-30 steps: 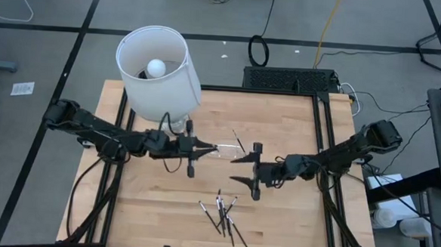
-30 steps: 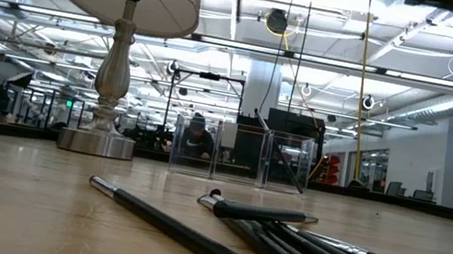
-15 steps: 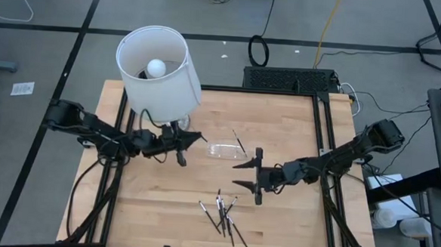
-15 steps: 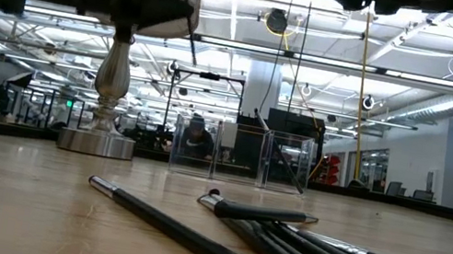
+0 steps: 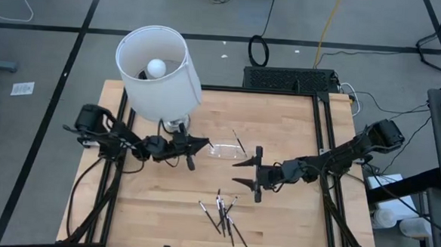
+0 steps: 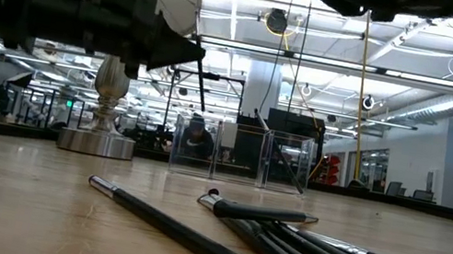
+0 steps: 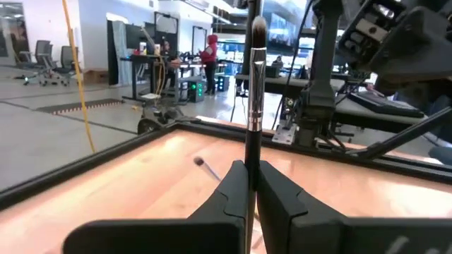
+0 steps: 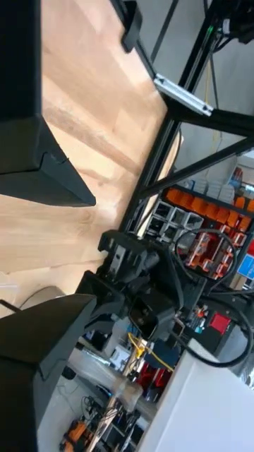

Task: Sort items
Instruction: Put the eyeshadow brush into the transparent organizer

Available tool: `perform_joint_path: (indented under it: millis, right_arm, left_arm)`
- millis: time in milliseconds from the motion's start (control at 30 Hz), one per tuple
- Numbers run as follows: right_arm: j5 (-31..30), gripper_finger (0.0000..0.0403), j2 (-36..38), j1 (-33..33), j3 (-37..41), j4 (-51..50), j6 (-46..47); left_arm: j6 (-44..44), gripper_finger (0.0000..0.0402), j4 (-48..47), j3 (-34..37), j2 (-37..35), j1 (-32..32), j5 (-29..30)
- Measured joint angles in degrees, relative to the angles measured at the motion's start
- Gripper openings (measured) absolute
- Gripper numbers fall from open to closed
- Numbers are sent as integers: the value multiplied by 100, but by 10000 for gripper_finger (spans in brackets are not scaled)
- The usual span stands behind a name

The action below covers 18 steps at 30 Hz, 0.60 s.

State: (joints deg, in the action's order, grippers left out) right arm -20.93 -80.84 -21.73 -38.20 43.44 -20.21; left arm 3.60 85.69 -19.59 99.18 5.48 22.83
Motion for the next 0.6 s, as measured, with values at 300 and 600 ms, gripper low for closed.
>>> perform_joint_path:
  millis: [300, 600]
  right_arm:
    - [0, 197, 0, 3, 57, 115, 2]
    - [2, 196, 0, 1, 58, 89, 63]
  left_arm:
    - [-91, 12, 243, -294, 753, -156, 21]
    - [-124, 12, 213, -467, 1047, -203, 22]
